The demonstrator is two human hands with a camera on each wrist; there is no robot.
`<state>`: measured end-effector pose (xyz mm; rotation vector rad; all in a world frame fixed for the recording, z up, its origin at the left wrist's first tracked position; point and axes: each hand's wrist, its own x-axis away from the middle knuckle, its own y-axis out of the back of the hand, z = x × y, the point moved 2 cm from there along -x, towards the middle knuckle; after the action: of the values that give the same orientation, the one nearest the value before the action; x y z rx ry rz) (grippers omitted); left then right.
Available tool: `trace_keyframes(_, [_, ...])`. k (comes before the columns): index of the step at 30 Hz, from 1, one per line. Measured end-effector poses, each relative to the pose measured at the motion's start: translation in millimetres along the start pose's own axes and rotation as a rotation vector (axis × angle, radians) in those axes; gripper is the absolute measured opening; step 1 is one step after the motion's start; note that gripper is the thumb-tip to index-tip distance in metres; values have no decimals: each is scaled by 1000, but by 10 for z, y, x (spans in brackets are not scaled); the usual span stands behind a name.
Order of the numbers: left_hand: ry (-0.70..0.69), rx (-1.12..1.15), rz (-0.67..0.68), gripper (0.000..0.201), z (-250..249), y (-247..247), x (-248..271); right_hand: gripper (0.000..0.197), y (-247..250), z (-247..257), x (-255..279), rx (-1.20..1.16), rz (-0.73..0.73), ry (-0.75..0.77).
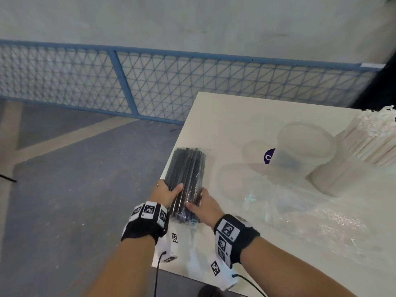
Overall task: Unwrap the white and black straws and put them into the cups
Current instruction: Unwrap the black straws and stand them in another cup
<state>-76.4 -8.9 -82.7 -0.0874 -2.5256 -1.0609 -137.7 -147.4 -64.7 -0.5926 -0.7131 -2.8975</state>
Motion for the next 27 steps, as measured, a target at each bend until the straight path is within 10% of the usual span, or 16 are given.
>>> trace_keyframes(7, [-200, 301, -29, 88, -233, -30, 226, 61, 366, 34, 265, -45, -164, 167])
trace_keyframes(15, [-479, 440, -37, 69, -1124, -221, 629, 72, 1045, 16, 367, -228, -479, 281])
trace_keyframes(27, [-1097, 120, 18, 55, -1889, -825, 1461, 111, 1995, -136, 905, -528, -536, 417])
